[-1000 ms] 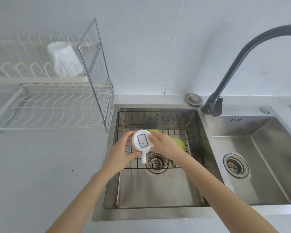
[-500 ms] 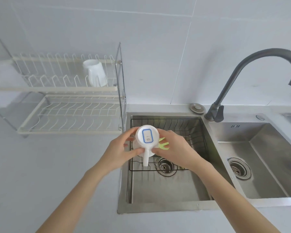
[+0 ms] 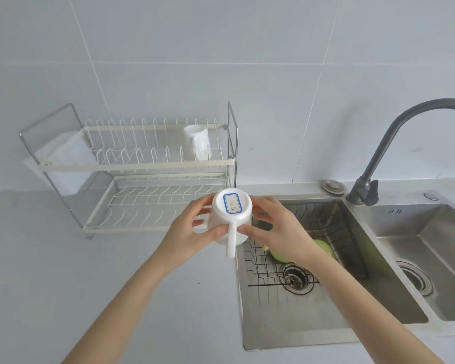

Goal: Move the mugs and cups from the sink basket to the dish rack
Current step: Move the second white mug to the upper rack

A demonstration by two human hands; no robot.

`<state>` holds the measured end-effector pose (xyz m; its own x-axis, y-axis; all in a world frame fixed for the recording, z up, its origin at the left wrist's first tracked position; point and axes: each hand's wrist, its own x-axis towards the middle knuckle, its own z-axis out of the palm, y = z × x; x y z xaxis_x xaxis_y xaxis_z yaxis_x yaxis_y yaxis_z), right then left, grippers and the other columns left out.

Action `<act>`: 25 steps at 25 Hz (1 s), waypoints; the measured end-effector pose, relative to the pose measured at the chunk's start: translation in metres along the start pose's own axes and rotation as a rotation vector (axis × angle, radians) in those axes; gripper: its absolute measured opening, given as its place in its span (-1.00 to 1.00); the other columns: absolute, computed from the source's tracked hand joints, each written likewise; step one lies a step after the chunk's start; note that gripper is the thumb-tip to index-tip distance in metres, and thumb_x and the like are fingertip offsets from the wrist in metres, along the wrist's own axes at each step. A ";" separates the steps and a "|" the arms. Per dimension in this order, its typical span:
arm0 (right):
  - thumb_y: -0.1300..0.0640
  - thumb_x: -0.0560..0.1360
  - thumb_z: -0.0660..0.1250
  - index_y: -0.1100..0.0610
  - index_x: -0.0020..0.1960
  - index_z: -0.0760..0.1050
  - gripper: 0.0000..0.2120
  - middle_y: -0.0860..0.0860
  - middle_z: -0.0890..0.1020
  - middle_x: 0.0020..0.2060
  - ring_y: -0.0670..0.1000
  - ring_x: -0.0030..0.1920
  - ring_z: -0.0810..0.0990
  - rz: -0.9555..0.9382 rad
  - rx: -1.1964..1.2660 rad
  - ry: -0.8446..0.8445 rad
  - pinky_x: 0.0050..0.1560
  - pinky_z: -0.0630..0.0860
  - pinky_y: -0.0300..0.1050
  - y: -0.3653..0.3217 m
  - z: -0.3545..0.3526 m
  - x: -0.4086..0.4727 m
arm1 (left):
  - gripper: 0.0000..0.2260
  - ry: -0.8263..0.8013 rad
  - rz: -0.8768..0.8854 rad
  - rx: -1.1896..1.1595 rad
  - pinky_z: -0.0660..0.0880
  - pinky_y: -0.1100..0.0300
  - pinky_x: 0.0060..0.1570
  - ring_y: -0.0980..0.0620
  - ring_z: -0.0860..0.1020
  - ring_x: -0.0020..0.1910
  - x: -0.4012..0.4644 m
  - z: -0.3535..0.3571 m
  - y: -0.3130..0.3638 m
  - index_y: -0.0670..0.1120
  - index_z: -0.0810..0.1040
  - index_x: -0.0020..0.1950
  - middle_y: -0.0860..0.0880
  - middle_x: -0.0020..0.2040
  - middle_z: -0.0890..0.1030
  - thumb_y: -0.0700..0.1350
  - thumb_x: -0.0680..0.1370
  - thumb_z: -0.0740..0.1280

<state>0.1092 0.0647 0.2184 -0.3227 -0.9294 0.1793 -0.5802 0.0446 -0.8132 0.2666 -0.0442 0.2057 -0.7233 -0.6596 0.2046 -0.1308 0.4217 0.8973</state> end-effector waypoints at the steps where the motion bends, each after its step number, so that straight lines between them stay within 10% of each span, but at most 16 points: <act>1: 0.09 0.38 0.42 0.01 0.26 0.44 -0.54 -0.09 0.47 0.02 -0.10 0.08 0.53 -0.016 0.017 0.001 0.19 0.40 -0.32 -0.006 0.005 0.003 | -0.54 0.002 0.006 -0.009 0.38 0.33 0.12 0.37 0.44 0.13 -0.001 -0.008 0.001 0.23 0.36 0.17 0.27 0.17 0.48 -0.05 0.37 0.45; 12: 0.15 0.37 0.44 0.06 0.27 0.41 -0.51 -0.05 0.51 0.06 -0.14 0.06 0.51 -0.156 -0.003 0.031 0.06 0.40 -0.52 -0.063 0.016 0.061 | -0.45 0.083 0.116 0.039 0.42 0.25 0.13 0.28 0.46 0.15 0.025 -0.077 0.016 0.07 0.36 0.27 0.18 0.18 0.49 0.08 0.30 0.36; 25: 0.13 0.39 0.43 0.06 0.37 0.26 -0.38 0.07 0.49 0.23 -0.01 0.12 0.52 -0.277 -0.250 -0.111 0.14 0.42 -0.24 -0.137 0.019 0.188 | -0.61 0.166 0.140 0.112 0.43 0.33 0.01 0.13 0.50 0.08 0.105 -0.180 0.023 0.07 0.40 0.20 0.17 0.09 0.52 -0.13 0.42 0.39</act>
<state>0.1428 -0.1229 0.3528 -0.0531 -0.9523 0.3006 -0.8027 -0.1383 -0.5801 0.3098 -0.2157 0.3184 -0.6195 -0.6790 0.3939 -0.1183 0.5768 0.8083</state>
